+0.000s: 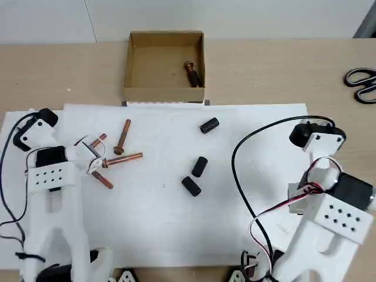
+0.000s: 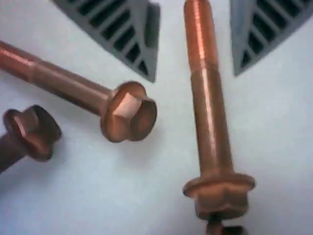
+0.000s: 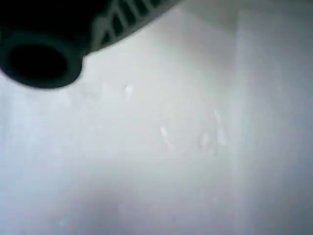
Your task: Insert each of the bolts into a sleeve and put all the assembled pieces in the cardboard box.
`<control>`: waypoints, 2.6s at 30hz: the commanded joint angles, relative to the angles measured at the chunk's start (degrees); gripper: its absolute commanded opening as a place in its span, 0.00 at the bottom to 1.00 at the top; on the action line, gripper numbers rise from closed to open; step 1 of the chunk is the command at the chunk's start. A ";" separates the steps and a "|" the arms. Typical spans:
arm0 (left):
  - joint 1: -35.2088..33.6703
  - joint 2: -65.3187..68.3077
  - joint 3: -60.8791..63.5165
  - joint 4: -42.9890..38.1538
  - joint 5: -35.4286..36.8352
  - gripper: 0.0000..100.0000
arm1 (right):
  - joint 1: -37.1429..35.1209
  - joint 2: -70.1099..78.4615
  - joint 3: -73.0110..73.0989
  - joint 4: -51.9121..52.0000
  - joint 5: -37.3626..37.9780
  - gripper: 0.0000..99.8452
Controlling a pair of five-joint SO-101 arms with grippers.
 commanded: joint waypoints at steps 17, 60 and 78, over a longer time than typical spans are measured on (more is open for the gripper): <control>-2.20 10.29 -2.15 -10.99 0.09 0.10 | 0.48 -1.27 -0.18 -0.48 -0.35 0.00; 9.58 15.38 -51.82 24.62 -7.82 0.01 | -9.45 -18.95 -9.32 0.66 -12.48 0.00; 24.44 -9.58 -38.73 13.01 -2.55 0.01 | -29.23 -50.59 13.19 -13.14 -18.99 0.00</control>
